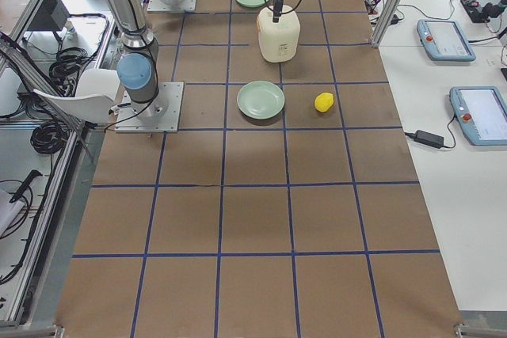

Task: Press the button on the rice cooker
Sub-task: 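Move the right gripper over the rice cooker toward its green lid button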

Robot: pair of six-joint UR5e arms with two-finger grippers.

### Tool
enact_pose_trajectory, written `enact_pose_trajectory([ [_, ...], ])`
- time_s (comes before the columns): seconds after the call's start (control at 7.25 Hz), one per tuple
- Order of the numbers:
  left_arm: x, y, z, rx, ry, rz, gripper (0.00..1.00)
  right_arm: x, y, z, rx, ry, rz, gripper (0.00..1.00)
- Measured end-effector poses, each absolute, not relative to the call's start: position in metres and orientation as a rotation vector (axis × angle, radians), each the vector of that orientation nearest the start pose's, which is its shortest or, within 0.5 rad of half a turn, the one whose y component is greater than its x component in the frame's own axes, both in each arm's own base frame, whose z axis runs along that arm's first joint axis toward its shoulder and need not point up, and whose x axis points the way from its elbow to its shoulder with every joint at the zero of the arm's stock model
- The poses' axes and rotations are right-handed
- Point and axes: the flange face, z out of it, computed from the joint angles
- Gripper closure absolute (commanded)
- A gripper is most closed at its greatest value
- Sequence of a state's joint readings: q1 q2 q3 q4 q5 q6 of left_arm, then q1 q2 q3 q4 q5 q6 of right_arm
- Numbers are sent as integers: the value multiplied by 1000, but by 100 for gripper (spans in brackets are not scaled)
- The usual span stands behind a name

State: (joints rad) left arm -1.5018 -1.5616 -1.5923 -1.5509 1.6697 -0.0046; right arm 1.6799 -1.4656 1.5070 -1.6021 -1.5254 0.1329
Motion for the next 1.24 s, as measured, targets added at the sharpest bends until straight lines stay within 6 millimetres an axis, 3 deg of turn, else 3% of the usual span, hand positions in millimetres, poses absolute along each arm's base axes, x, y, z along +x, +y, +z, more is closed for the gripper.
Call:
enact_pose_trajectory([
  [0.14, -89, -496, 484, -113, 3040, -7, 0, 222, -524, 455, 4, 3097, -13, 51],
  [0.28, -89, -496, 484, -113, 3040, -7, 0, 236, -530, 443, -17, 3092, -24, 70],
  [0.41, -89, -496, 484, -113, 3040, -7, 0, 242, -534, 435, -24, 3090, -20, 82],
  [0.69, -89, -496, 484, -113, 3040, -7, 0, 242, -541, 421, -20, 3089, 7, 90],
  [1.24, -89, -496, 484, -113, 3040, -7, 0, 250, -549, 397, -25, 3073, 76, 90],
])
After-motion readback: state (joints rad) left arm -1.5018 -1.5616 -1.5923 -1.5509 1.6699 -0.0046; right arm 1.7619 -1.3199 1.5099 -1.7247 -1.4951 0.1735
